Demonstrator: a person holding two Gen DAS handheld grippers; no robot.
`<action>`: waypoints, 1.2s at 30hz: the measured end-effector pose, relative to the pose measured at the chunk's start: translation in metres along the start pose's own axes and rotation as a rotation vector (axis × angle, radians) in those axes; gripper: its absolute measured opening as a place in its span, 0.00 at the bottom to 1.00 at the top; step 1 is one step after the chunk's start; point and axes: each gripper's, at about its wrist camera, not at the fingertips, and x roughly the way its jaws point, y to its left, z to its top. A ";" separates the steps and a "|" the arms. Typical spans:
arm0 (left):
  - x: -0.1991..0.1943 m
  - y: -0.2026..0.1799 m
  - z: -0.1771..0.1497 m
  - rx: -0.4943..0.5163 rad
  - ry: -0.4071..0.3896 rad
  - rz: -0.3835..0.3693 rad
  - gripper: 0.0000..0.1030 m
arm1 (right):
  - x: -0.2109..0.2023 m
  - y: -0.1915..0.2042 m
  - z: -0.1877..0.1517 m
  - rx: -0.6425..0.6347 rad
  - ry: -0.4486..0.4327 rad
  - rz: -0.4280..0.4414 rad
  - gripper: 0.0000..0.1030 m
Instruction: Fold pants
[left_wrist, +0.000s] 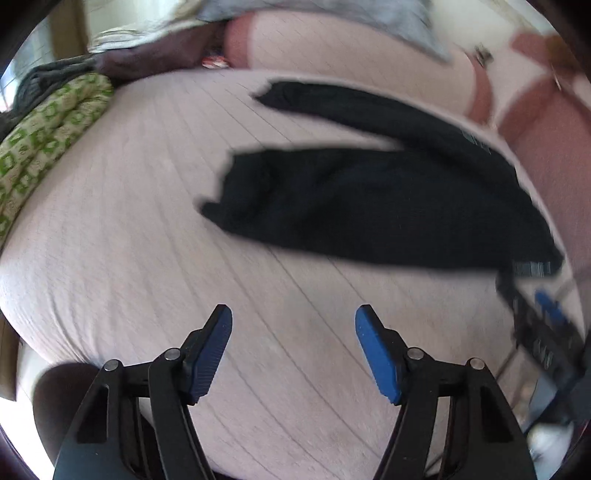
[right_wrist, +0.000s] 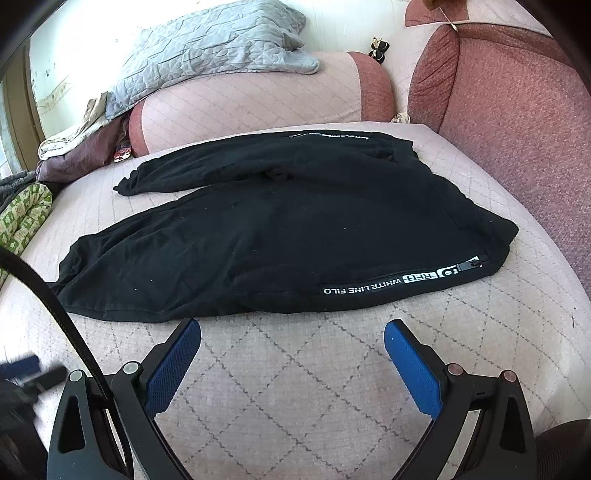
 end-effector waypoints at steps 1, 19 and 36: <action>0.000 0.009 0.007 -0.026 -0.007 0.007 0.67 | -0.001 -0.002 0.000 0.004 -0.002 -0.003 0.99; 0.079 0.029 0.080 -0.115 0.096 -0.155 0.34 | 0.012 -0.183 0.036 0.685 0.097 0.028 0.88; 0.035 0.087 0.075 -0.327 0.146 -0.301 0.12 | -0.011 -0.167 0.050 0.601 0.188 0.152 0.20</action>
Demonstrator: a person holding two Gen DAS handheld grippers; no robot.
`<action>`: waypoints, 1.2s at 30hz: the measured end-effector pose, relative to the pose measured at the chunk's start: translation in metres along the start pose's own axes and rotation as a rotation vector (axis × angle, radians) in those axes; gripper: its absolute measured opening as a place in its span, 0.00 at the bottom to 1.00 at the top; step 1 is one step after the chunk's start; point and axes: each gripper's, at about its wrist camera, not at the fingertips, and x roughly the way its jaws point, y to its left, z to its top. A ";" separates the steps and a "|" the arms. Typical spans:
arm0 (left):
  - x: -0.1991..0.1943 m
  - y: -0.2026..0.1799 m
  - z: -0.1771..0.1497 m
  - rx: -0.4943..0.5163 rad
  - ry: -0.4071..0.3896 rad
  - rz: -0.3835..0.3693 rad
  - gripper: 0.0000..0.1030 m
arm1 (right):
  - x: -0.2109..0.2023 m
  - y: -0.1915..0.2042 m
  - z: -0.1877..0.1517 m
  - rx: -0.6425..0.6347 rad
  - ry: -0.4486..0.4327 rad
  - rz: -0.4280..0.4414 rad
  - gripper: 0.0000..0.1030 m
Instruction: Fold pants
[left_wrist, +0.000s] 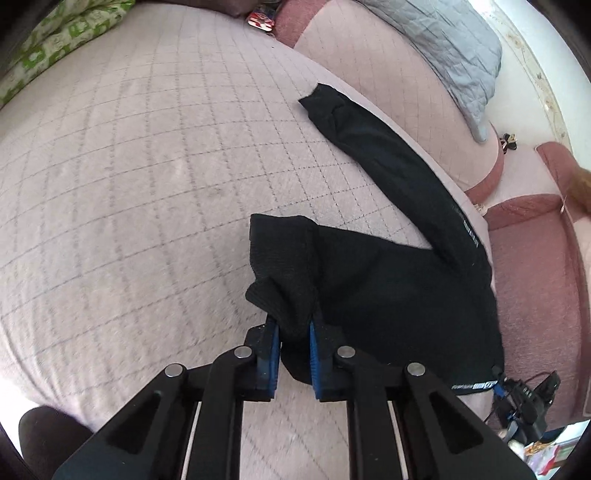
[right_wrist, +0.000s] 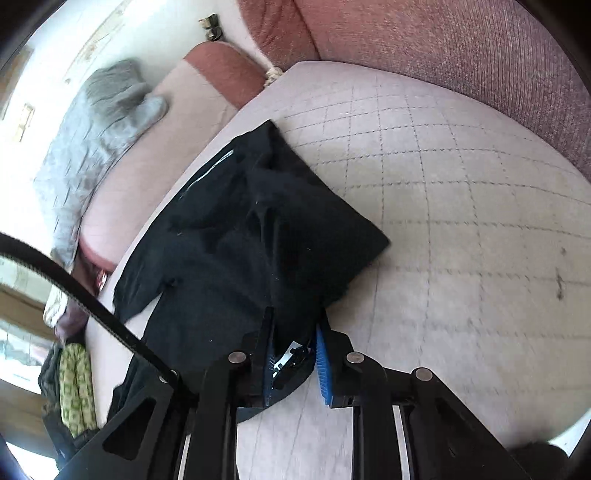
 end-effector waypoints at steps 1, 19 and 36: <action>-0.005 0.004 -0.003 -0.003 -0.001 0.001 0.12 | -0.003 0.001 -0.003 -0.004 0.008 0.000 0.20; -0.077 0.040 -0.036 0.169 -0.123 0.152 0.30 | -0.065 -0.026 -0.018 -0.043 -0.041 -0.121 0.50; 0.072 -0.075 0.176 0.278 -0.115 0.193 0.56 | 0.086 0.116 0.123 -0.543 0.045 -0.020 0.65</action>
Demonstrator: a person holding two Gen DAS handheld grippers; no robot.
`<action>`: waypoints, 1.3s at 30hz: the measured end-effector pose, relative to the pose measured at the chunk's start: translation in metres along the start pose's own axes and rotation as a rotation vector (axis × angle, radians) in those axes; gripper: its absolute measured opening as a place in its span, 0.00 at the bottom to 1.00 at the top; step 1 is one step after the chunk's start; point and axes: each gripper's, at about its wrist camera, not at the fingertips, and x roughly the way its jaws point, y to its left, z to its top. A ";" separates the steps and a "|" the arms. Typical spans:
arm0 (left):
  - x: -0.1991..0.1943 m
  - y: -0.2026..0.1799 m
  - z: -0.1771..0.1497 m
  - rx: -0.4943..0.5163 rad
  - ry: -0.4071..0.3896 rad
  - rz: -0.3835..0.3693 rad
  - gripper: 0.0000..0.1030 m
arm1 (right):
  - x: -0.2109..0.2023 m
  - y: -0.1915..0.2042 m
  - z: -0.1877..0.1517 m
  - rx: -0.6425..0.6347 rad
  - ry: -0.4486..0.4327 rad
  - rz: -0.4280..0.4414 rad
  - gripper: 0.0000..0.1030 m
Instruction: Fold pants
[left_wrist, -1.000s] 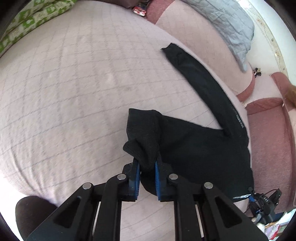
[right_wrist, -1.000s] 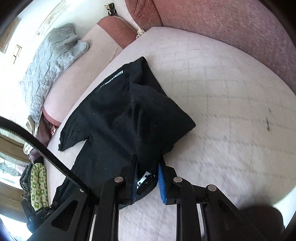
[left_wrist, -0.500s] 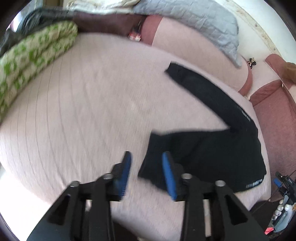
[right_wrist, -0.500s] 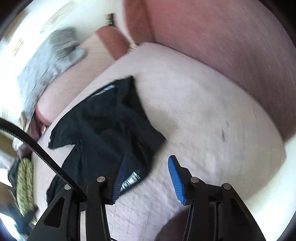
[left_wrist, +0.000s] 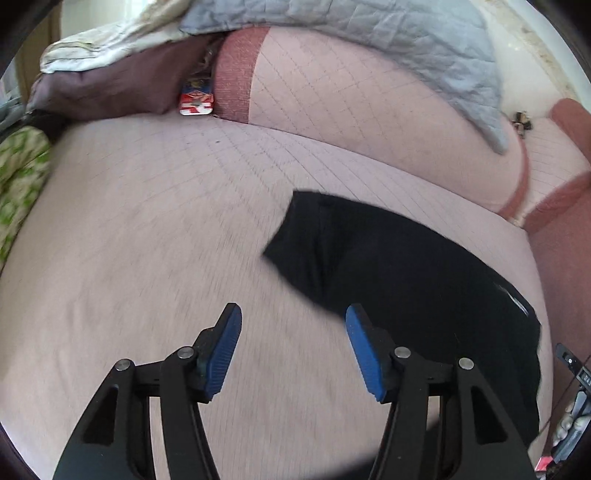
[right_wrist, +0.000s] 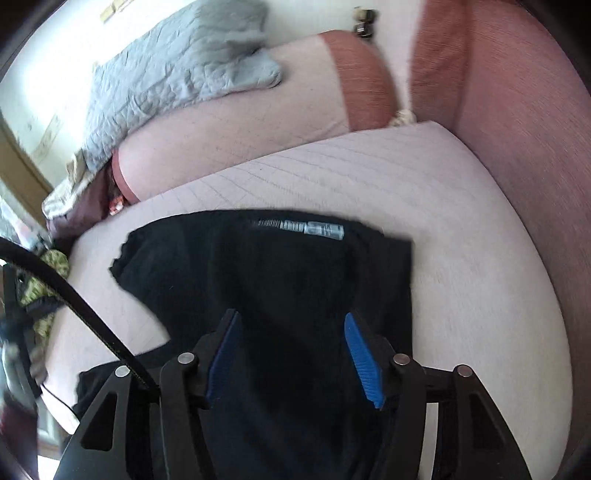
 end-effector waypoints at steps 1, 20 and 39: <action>0.014 0.001 0.010 -0.003 0.008 0.002 0.56 | 0.011 -0.002 0.010 -0.011 0.007 -0.008 0.67; 0.126 -0.065 0.068 0.324 0.064 -0.031 0.11 | 0.163 0.033 0.088 -0.304 0.137 -0.012 0.64; -0.073 -0.046 -0.031 0.299 -0.183 -0.118 0.09 | 0.026 0.092 0.002 -0.324 -0.013 -0.028 0.11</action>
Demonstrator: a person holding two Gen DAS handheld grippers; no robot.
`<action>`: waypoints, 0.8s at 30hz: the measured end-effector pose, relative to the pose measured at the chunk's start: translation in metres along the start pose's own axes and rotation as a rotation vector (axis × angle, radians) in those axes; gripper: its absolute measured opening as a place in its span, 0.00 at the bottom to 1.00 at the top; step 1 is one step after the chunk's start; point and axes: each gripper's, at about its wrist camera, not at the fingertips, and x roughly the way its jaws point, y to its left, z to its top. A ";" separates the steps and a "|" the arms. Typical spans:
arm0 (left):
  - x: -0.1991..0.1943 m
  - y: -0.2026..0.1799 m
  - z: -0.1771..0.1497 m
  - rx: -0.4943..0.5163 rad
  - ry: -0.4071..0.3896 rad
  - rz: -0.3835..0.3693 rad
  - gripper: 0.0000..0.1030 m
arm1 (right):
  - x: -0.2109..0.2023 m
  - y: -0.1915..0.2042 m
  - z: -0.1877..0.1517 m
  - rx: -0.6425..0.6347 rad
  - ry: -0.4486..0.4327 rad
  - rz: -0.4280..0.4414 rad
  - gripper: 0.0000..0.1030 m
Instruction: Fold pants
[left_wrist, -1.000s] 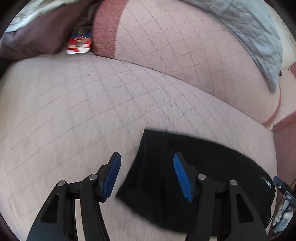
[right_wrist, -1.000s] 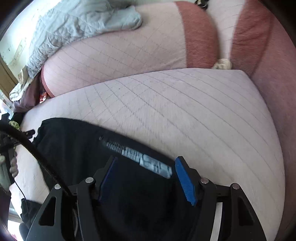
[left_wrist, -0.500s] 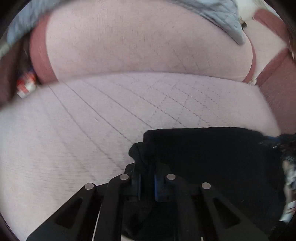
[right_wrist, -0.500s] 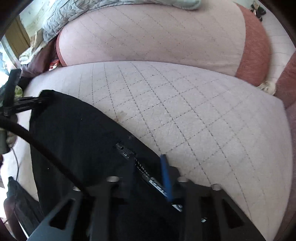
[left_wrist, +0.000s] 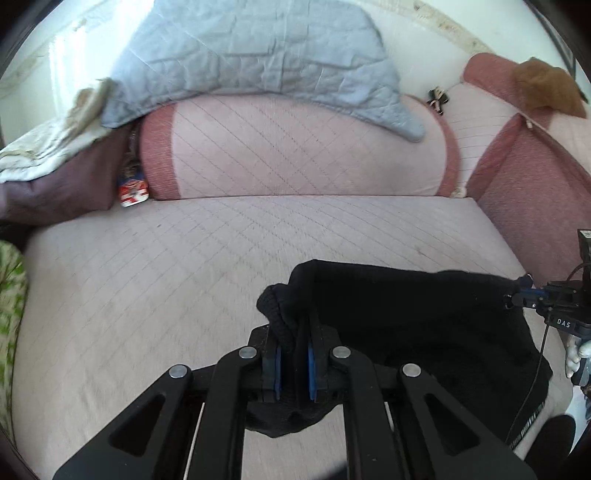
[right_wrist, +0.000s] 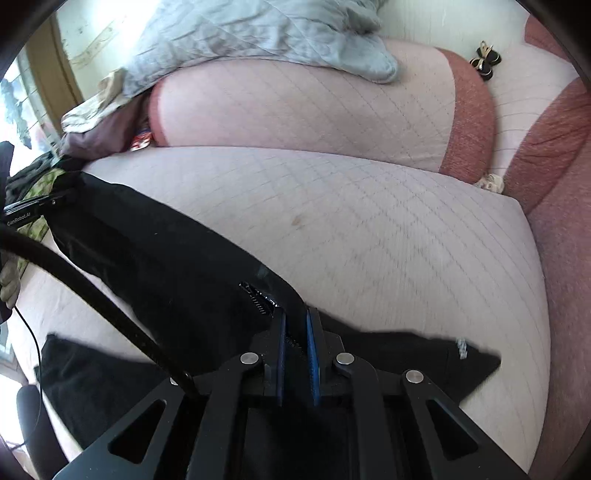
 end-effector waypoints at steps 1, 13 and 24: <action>-0.013 -0.002 -0.011 0.000 -0.011 0.000 0.09 | -0.006 0.007 -0.009 -0.005 -0.001 -0.002 0.11; -0.074 -0.009 -0.165 0.039 0.042 0.036 0.22 | -0.038 0.062 -0.145 -0.046 0.130 -0.056 0.06; -0.148 0.027 -0.239 -0.155 0.021 0.017 0.41 | -0.069 0.110 -0.175 -0.174 0.186 -0.082 0.07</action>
